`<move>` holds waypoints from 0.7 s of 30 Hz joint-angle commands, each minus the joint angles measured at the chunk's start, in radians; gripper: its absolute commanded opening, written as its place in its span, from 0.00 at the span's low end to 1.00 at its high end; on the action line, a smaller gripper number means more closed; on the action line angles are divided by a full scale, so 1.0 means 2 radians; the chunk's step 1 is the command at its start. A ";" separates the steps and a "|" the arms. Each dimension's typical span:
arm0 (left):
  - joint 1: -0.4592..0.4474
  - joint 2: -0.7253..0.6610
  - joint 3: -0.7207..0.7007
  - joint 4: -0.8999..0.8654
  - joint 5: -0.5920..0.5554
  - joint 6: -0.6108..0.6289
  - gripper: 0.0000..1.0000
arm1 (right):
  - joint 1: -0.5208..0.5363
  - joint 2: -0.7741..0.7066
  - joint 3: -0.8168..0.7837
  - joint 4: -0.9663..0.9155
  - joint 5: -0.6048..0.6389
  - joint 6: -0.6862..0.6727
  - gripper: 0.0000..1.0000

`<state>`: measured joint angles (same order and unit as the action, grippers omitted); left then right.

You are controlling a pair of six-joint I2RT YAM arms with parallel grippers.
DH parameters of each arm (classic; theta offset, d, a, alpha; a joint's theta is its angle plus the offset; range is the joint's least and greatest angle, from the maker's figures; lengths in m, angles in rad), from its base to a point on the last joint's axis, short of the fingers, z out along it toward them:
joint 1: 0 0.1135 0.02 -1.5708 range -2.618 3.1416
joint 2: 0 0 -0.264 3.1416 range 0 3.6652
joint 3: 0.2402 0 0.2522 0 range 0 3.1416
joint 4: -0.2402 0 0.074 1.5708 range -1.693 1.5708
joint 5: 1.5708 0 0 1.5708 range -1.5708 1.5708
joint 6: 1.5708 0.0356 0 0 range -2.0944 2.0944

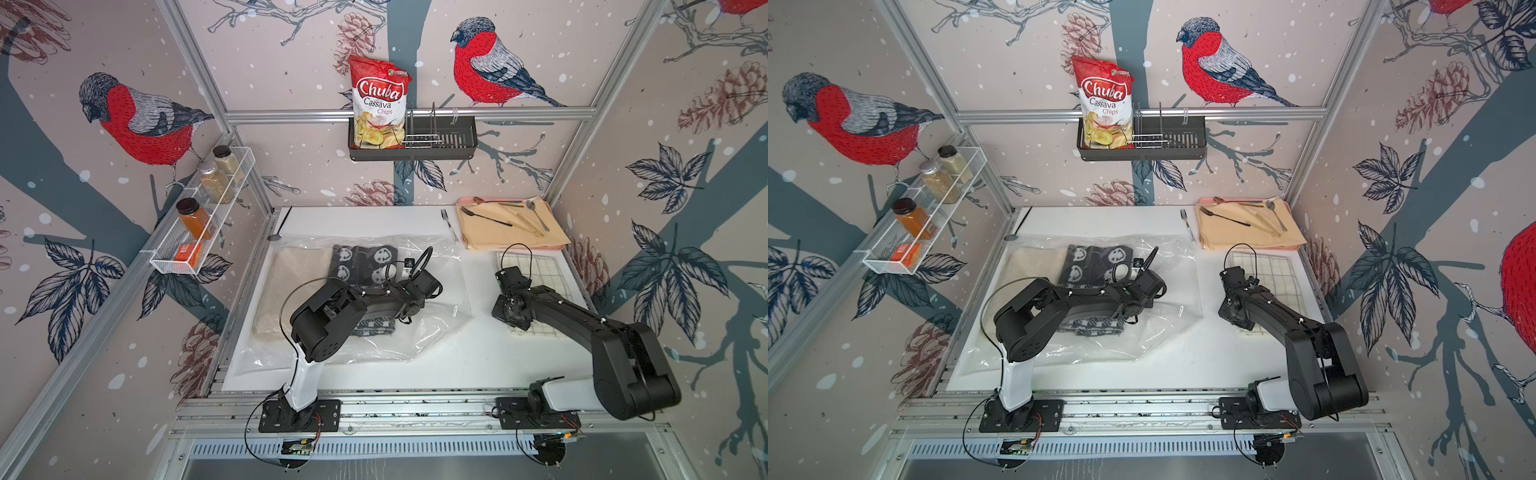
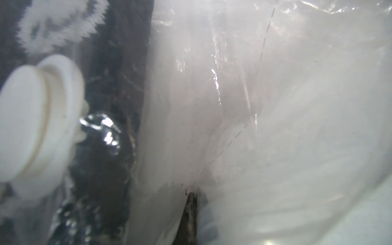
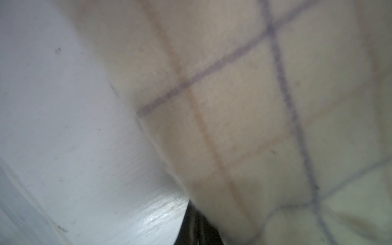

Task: Take the scarf out of the vacuum bag
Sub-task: Move the scarf to the center of the board.

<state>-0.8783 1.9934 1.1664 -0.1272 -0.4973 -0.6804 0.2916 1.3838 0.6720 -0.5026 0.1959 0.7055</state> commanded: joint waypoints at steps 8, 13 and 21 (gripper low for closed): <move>0.001 0.003 0.004 -0.014 0.007 -0.003 0.00 | 0.013 0.032 0.059 0.064 -0.078 -0.067 0.00; 0.001 0.000 0.000 -0.015 0.002 -0.004 0.00 | 0.004 0.089 0.084 0.072 -0.062 -0.078 0.00; 0.002 -0.001 -0.002 -0.014 0.005 -0.002 0.00 | -0.032 0.133 0.090 0.077 -0.058 -0.093 0.00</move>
<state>-0.8780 1.9938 1.1683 -0.1284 -0.4969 -0.6804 0.2424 1.6333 0.8509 -0.3515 0.0647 0.5449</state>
